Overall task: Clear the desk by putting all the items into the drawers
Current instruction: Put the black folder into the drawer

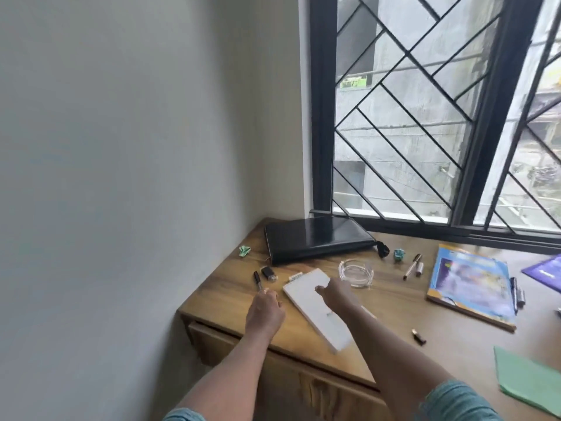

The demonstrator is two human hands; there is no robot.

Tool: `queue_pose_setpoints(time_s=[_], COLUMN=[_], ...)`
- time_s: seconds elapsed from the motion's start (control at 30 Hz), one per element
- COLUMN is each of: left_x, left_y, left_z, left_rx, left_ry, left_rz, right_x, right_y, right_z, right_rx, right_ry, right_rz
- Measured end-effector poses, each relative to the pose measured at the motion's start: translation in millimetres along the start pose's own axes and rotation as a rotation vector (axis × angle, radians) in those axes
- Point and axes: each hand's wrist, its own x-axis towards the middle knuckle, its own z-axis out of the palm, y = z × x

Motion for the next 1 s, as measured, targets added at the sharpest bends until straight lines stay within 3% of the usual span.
queue_pose_setpoints(time_s=[0.2,0.4,0.5,0.7,1.0], left_x=[139,246,273,320,357], left_y=[28,33,28,27,34], left_z=[4,22,29,45,46], left_rx=[0.048,-0.047,-0.123,-0.349,-0.584], left_ry=[-0.095,-0.244,-0.298,-0.226,-0.241], left_rz=[-0.124,-0.362,-0.469,-0.637,-0.736], right_x=[135,252,293,343,392], right_y=[-11,14,29,44,61], right_z=[-40,-74,-83,-71,-70], right_rx=[0.054,-0.067,-0.164,-0.185,0.069], right_ry=[0.093,0.118,0.048,-0.047,-0.075], right_rz=[0.053,0.088,0.116,0.127,0.413])
